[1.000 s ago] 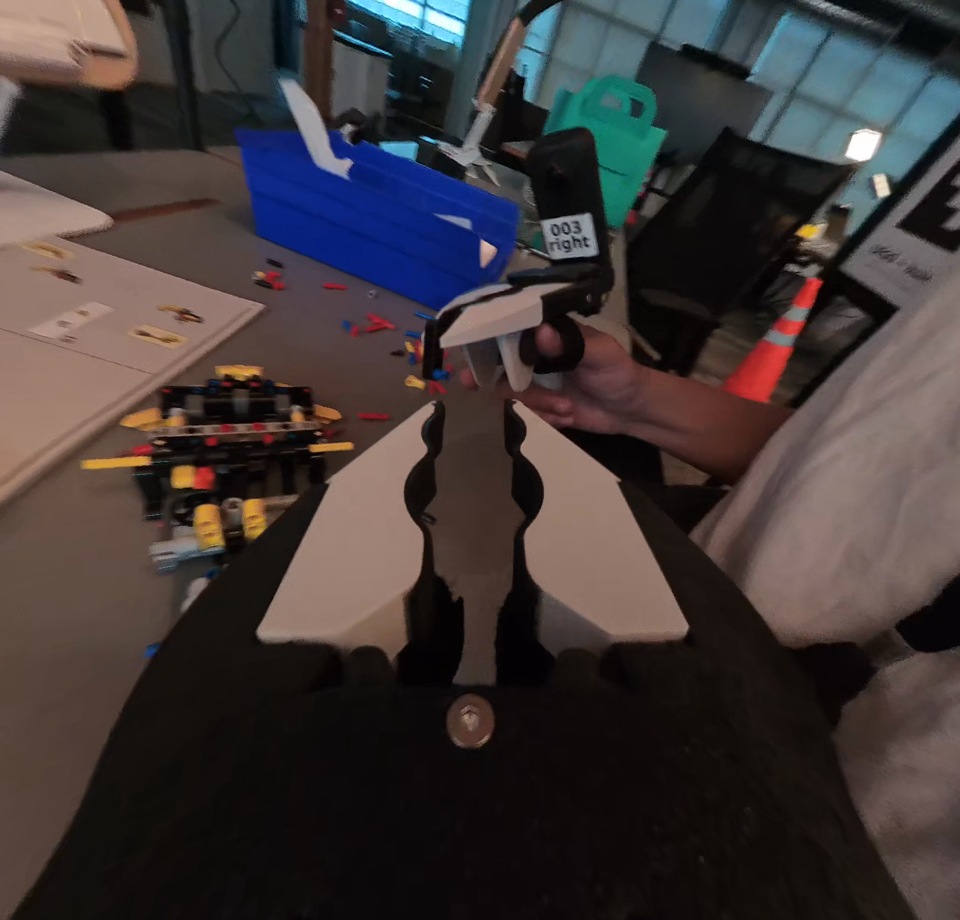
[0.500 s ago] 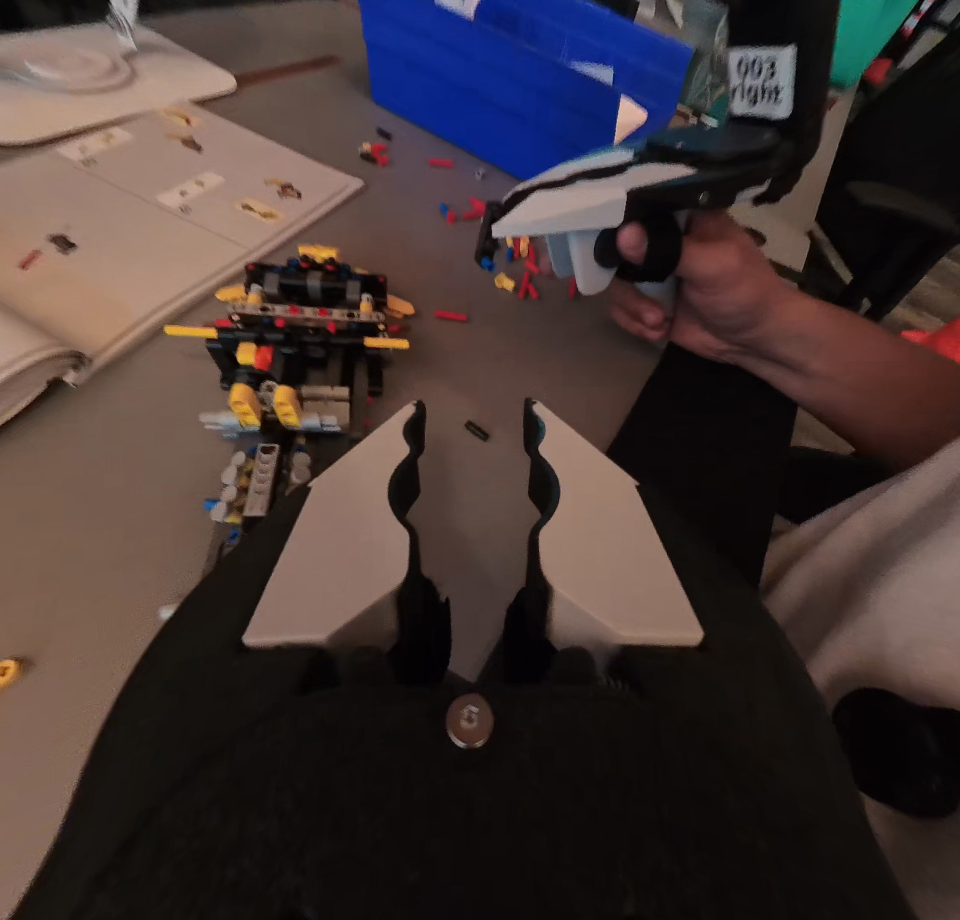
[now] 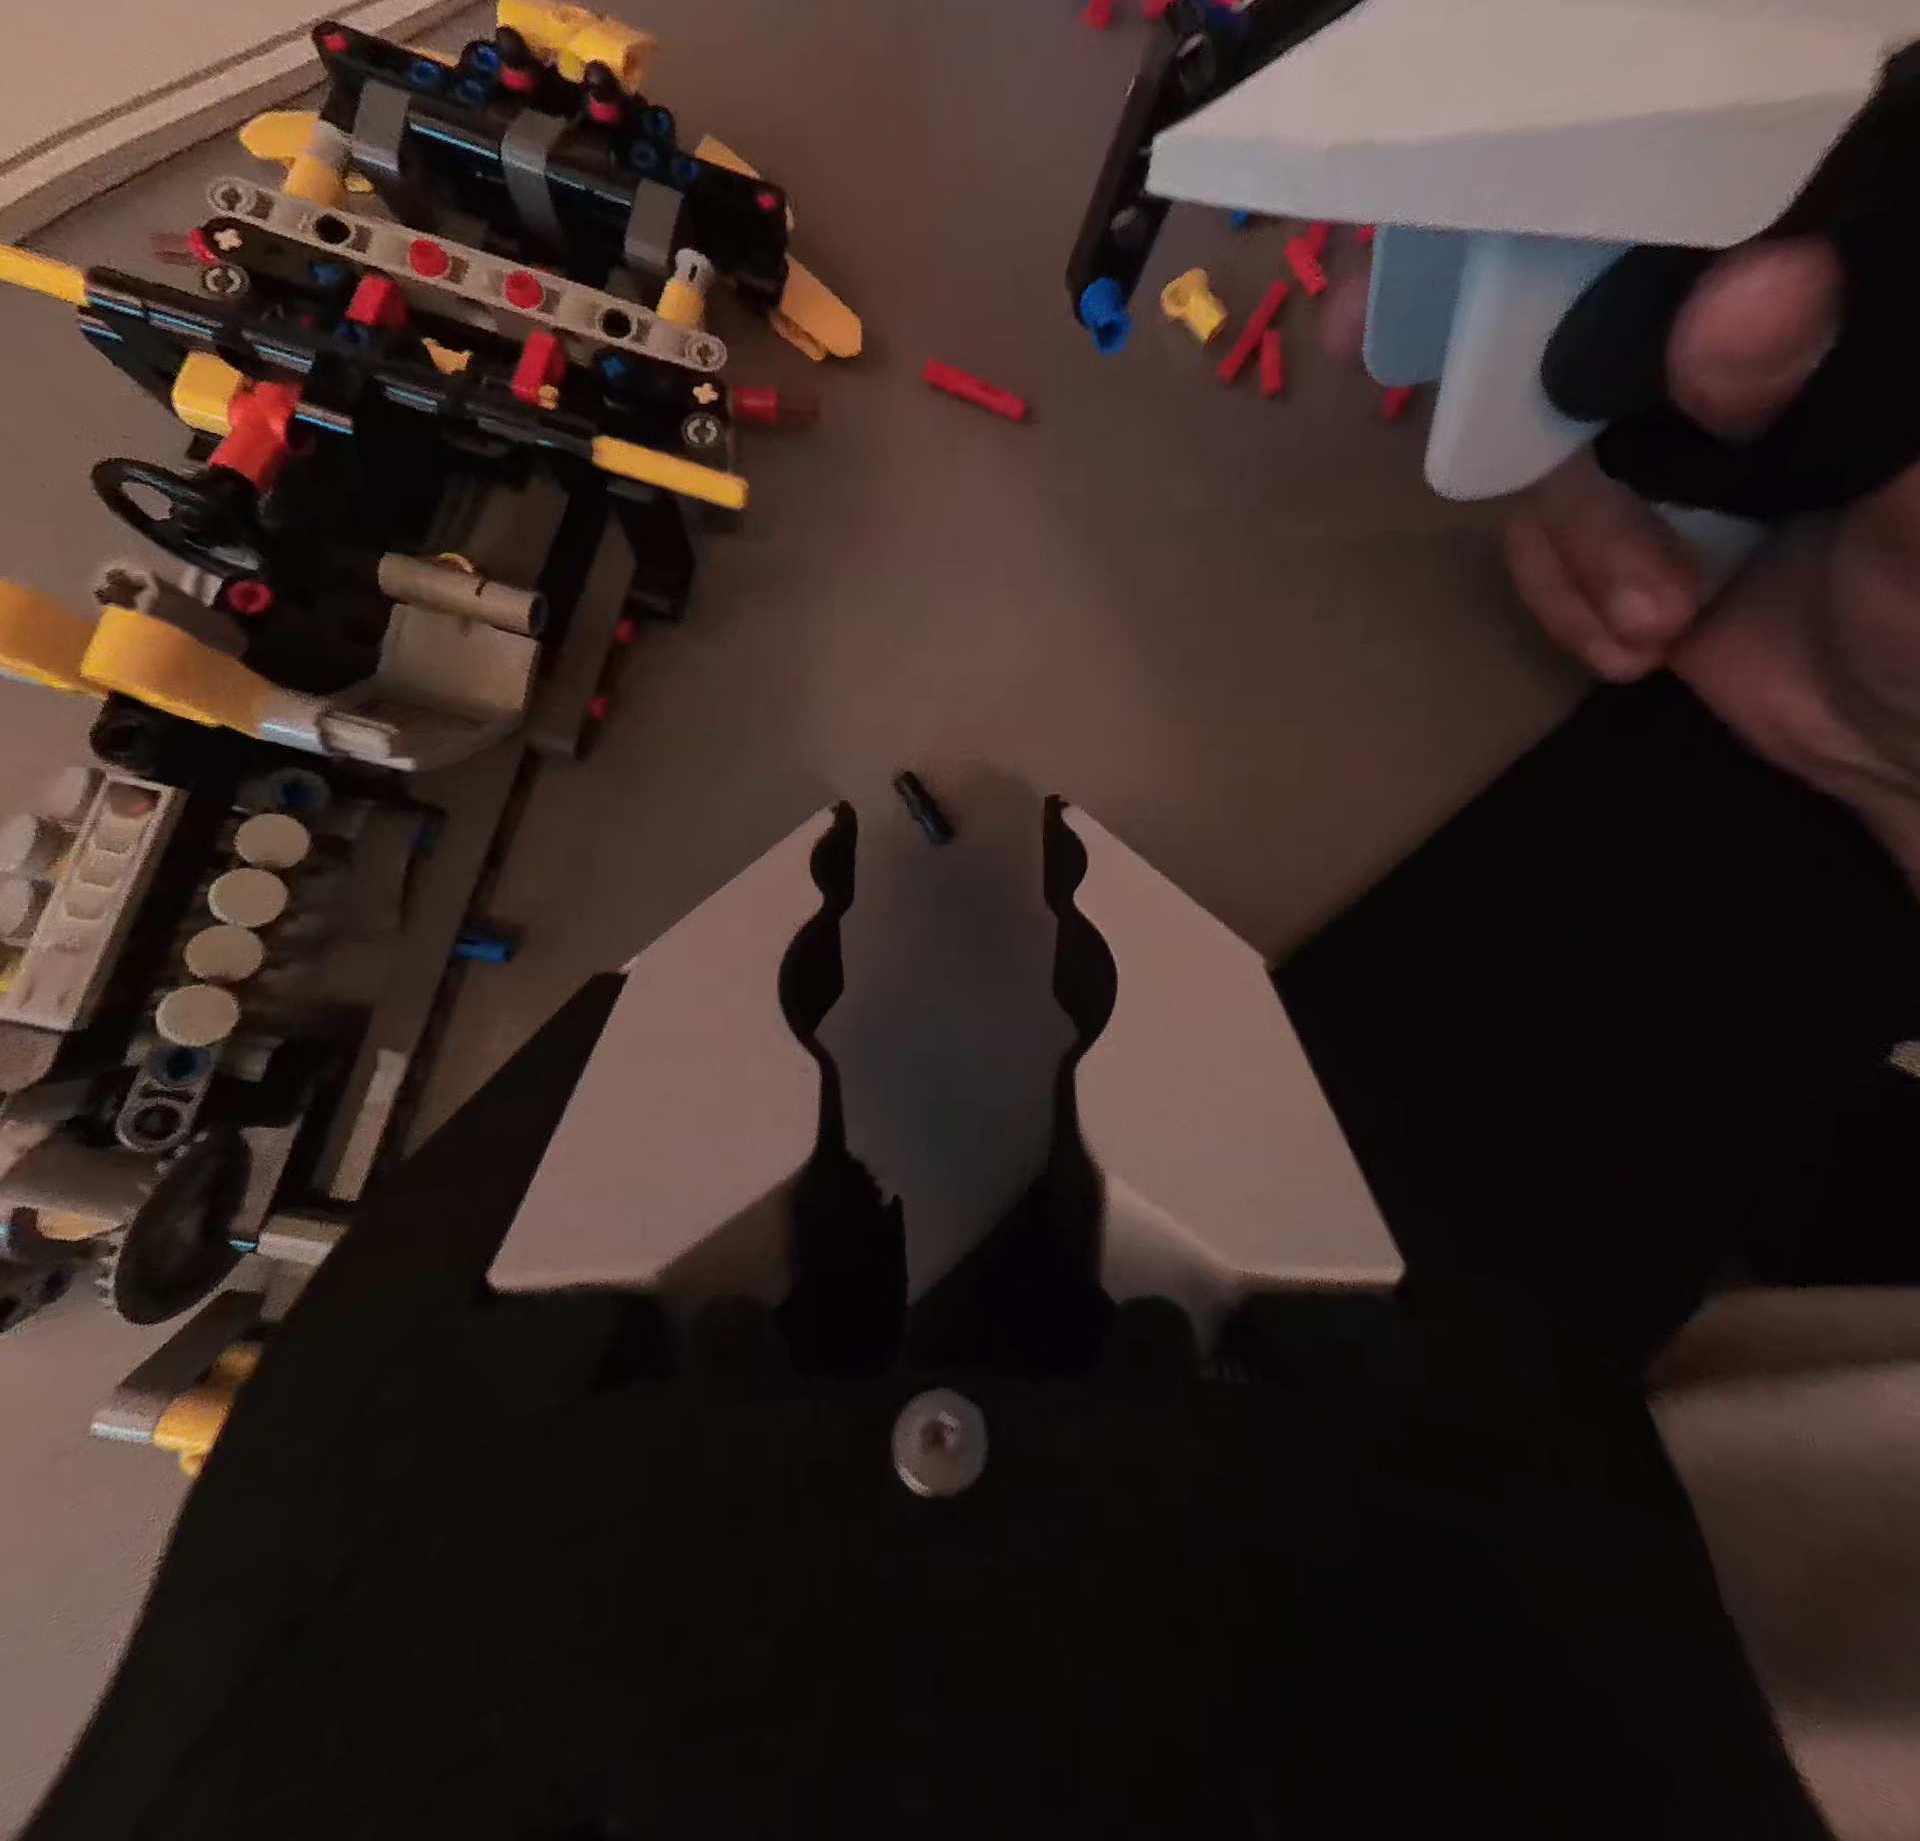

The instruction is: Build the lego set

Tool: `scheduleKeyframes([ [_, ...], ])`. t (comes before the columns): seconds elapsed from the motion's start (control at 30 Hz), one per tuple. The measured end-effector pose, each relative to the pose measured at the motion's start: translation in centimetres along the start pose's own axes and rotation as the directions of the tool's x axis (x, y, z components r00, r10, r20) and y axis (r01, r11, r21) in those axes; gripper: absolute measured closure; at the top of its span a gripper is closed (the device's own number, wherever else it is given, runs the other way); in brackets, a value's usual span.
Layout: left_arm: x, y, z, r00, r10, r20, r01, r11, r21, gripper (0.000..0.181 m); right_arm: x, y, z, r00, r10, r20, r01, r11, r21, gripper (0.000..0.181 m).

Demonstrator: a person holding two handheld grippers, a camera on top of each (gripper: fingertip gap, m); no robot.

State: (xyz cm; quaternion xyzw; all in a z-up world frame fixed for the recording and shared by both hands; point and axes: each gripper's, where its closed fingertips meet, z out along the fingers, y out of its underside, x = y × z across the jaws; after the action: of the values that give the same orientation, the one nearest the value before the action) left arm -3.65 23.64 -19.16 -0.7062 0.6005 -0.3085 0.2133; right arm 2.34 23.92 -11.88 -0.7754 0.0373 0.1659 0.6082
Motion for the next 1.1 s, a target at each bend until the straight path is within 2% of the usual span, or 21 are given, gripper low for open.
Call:
scheduleKeyframes([
  [0.03, -0.2, 0.0, 0.2, 1.000, 0.010, 0.025, -0.010, 1.000, -0.011, 0.144, -0.1, 0.0, 0.0, 1.000, -0.004, 0.006, 0.004, 1.000, -0.002, 0.175],
  [0.13, 0.0, 0.2, 0.6, 1.000, 0.010, 0.028, -0.009, 0.999, -0.031, 0.146, -0.4, 0.0, 0.1, 1.000, -0.007, 0.019, 0.007, 1.000, 0.000, 0.174],
  [0.37, -0.4, 0.5, 1.1, 0.998, 0.037, 0.050, -0.033, 0.997, -0.064, 0.174, -0.3, -0.4, -0.3, 1.000, 0.010, 0.030, -0.011, 1.000, 0.025, 0.175],
  [0.5, -0.1, 0.5, 1.0, 0.996, 0.093, 0.005, -0.092, 0.993, -0.072, 0.175, -0.2, -0.2, -0.2, 0.999, 0.020, 0.030, -0.021, 1.000, 0.014, 0.174],
  [0.63, 0.6, -2.9, -1.7, 0.966, 0.254, -0.044, -0.246, 0.958, 0.147, 0.176, -0.4, 0.1, 0.2, 1.000, 0.001, 0.023, -0.001, 1.000, 0.001, 0.174],
  [0.67, 0.7, -3.8, -2.7, 0.969, 0.237, -0.072, -0.218, 0.955, 0.200, 0.176, -0.8, 0.0, 0.3, 0.999, -0.022, 0.028, 0.021, 1.000, 0.004, 0.175],
  [0.73, 1.0, -5.5, -4.7, 0.969, 0.080, -0.234, -0.012, 0.960, 0.280, 0.176, -2.2, -1.1, 0.7, 0.994, -0.099, 0.045, 0.097, 0.993, 0.060, 0.175],
  [0.8, 1.1, -6.8, -6.4, 0.881, -0.125, -0.456, 0.274, 0.921, 0.276, 0.176, -3.3, -2.0, 1.2, 0.987, -0.144, 0.068, 0.134, 0.982, 0.132, 0.175],
  [0.9, 0.5, -8.1, -8.3, 0.663, -0.313, -0.680, 0.573, 0.797, 0.191, 0.177, -4.4, -3.0, 1.6, 0.987, -0.091, 0.132, 0.062, 0.976, 0.208, 0.175],
  [0.97, 0.3, -8.3, -8.9, 0.524, -0.388, -0.758, 0.687, 0.719, 0.106, 0.177, -4.5, -3.9, 1.5, 0.988, -0.061, 0.139, 0.024, 0.966, 0.256, 0.175],
  [1.03, 0.4, -8.4, -9.3, 0.391, -0.439, -0.809, 0.760, 0.650, 0.014, 0.177, -4.9, -3.8, 2.0, 0.986, -0.046, 0.163, 0.005, 0.970, 0.244, 0.175],
  [1.1, 0.7, -8.3, -9.3, 0.320, -0.475, -0.820, 0.792, 0.609, -0.043, 0.177, -5.4, -3.5, 2.5, 0.983, -0.052, 0.178, 0.011, 0.975, 0.222, 0.174],
])
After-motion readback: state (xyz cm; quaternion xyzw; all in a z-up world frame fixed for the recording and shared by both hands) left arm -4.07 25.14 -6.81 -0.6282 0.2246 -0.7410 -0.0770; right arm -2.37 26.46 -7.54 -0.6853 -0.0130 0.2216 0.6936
